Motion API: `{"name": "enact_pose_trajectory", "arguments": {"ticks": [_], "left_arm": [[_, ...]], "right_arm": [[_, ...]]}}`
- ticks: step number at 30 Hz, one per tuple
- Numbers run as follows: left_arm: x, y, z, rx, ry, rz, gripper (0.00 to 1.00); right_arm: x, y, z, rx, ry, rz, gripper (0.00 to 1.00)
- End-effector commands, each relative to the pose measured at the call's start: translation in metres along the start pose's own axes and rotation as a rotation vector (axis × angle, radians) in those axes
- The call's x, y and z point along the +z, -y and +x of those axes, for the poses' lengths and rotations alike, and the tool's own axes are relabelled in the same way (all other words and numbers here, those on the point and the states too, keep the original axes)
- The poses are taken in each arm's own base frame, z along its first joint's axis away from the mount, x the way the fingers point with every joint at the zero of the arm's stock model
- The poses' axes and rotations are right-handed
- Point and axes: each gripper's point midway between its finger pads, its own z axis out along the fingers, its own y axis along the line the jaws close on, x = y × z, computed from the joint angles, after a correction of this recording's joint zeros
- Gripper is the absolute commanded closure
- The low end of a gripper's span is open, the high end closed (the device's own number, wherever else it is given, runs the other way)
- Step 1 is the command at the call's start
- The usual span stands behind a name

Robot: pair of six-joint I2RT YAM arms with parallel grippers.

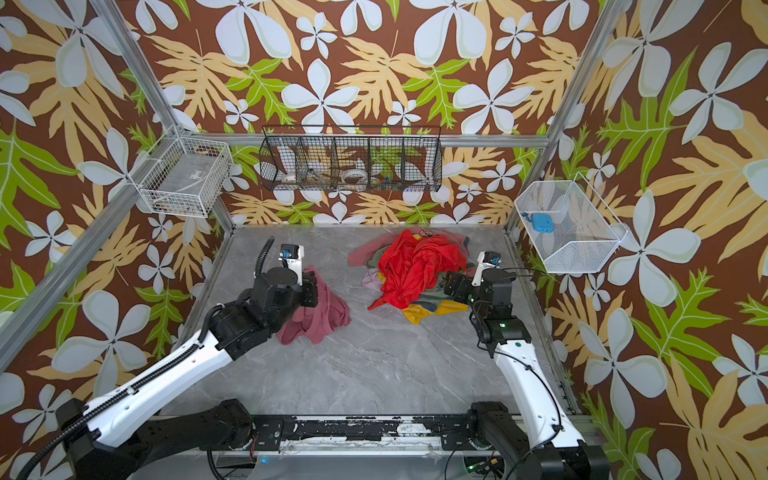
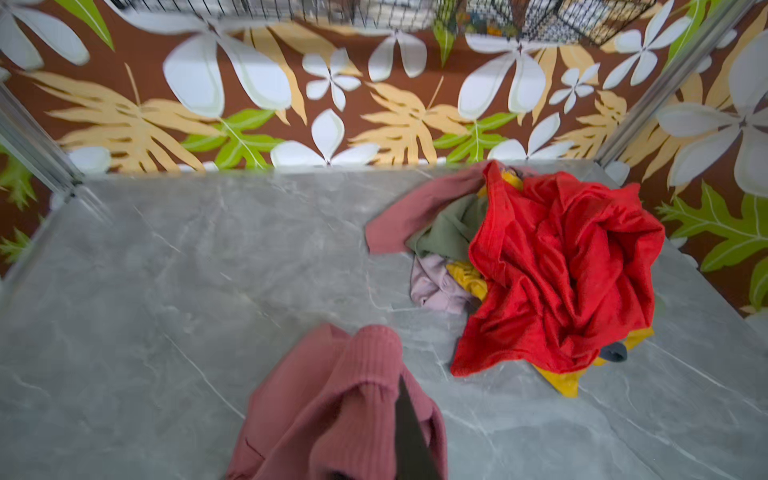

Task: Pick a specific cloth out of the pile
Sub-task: 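Lower the dusty-rose cloth onto the table beside the pile with the left gripper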

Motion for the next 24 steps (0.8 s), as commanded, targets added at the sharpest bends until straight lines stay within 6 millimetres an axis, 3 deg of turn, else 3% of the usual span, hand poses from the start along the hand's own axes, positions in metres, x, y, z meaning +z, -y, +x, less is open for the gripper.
{"name": "enact_pose_trajectory", "arguments": {"ticks": [1, 11, 20, 24], "left_arm": [[0.010, 0.015, -0.002, -0.082, 0.024, 0.070, 1.00], [0.070, 0.014, 0.052, -0.012, -0.149, -0.040, 0.99], [0.096, -0.021, 0.112, 0.025, -0.302, -0.208, 0.89], [0.104, -0.041, 0.126, -0.058, -0.359, -0.250, 0.99]], "right_arm": [[0.000, -0.004, -0.002, 0.007, 0.004, -0.018, 0.11], [-0.001, -0.003, 0.001, -0.009, -0.007, -0.013, 0.13], [-0.003, 0.002, 0.006, -0.028, -0.019, 0.004, 0.13], [-0.003, 0.001, 0.008, -0.030, -0.025, -0.002, 0.13]]}}
